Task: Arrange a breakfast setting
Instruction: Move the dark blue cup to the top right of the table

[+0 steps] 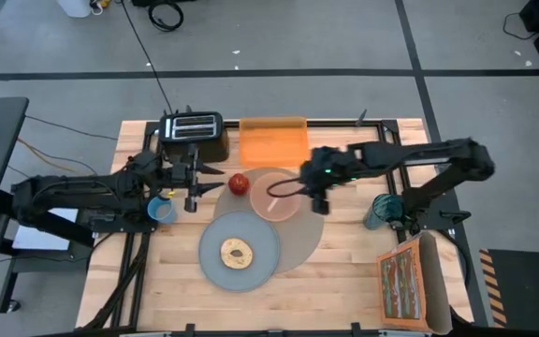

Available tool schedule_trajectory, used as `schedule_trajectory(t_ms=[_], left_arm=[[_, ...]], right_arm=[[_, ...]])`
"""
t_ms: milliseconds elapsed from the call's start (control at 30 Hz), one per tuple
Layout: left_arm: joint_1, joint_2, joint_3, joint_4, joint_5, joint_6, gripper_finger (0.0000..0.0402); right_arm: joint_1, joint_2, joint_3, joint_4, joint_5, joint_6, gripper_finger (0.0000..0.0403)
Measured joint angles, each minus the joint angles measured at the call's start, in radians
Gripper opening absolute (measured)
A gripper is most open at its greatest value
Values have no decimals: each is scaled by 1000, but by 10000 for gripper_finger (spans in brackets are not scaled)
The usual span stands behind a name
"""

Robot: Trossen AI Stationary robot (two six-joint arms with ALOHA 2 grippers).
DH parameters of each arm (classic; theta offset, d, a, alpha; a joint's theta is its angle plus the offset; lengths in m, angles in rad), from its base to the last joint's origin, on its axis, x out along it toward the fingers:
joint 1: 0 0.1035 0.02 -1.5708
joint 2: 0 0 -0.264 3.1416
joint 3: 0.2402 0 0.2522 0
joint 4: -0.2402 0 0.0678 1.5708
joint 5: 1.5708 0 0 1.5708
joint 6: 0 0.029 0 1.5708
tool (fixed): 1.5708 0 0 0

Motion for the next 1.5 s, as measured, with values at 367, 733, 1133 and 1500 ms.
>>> schedule_trajectory(t_ms=[367,733,1133,1500], left_arm=[[-44,293,0,291,0,49,142],[-50,461,0,453,-1,71,142],[-57,524,0,457,-2,48,142],[-55,524,0,460,-2,55,142]], right_arm=[[138,-81,123,-596,-48,337,154],[422,8,190,-779,-112,658,157],[638,-121,22,-785,21,735,158],[655,-294,-164,-786,3,770,168]])
